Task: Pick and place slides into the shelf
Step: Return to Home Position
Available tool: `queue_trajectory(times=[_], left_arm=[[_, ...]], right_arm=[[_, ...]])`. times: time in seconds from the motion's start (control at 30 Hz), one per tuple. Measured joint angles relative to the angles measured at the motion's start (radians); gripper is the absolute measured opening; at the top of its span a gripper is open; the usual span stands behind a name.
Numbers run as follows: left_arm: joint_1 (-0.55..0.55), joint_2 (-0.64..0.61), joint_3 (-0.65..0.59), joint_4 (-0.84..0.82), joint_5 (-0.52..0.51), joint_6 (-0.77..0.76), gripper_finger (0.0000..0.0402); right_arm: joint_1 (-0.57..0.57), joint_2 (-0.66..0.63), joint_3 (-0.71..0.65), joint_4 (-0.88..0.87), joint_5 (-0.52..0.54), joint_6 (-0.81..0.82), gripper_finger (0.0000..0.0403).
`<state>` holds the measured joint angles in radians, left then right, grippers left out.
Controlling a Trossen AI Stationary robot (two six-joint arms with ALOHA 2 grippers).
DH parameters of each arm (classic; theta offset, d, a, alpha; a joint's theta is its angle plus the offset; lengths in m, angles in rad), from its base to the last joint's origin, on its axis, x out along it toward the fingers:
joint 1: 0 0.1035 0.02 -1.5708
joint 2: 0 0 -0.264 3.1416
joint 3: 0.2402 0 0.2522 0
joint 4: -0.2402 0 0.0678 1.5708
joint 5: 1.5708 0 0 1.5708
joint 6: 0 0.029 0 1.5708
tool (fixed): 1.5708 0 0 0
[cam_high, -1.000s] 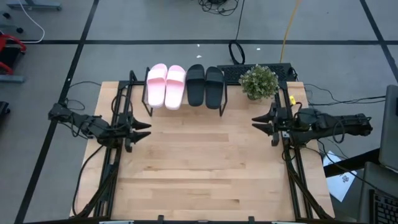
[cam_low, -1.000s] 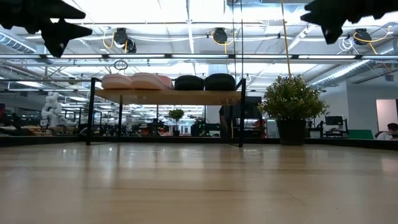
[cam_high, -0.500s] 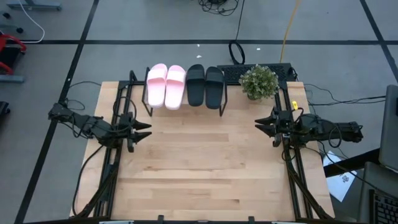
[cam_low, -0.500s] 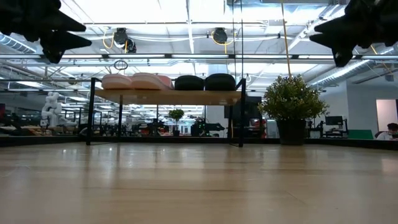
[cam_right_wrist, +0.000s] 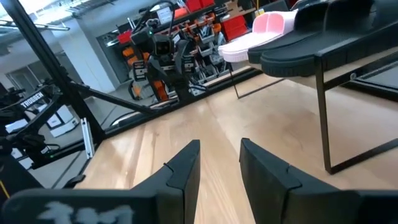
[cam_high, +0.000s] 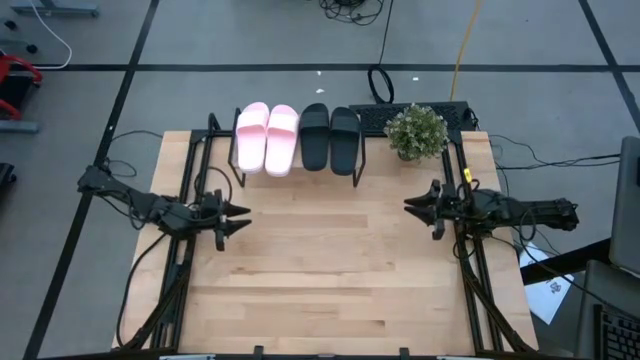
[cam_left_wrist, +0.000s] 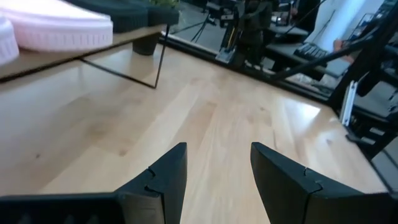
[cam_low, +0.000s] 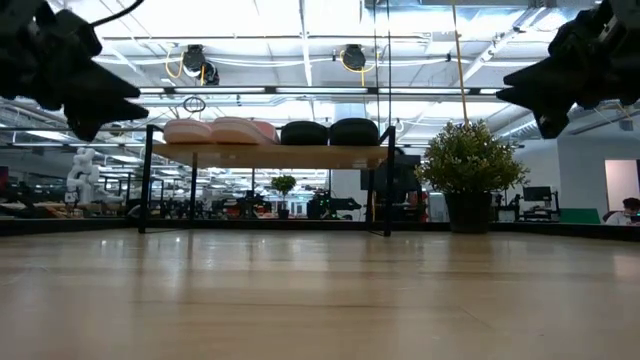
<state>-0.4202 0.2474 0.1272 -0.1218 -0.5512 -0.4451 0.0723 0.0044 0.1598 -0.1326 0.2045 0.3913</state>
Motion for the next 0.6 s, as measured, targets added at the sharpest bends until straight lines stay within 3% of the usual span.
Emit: queue_trajectory(times=[0.17, 0.33, 0.6], left_arm=[[0.000, 0.000, -0.040, 0.029, -0.015, -0.003, 0.0175], [0.002, 0.009, -0.117, 0.199, -0.017, 0.013, 0.0175], [0.018, 0.054, -0.116, 0.191, -0.015, 0.042, 0.0175]], right_arm=[[0.000, 0.000, -0.031, 0.005, 0.001, 0.036, 0.0105], [0.000, 0.001, -0.077, 0.125, 0.000, 0.026, 0.0105], [0.000, 0.010, -0.140, 0.187, 0.000, 0.047, 0.0105]])
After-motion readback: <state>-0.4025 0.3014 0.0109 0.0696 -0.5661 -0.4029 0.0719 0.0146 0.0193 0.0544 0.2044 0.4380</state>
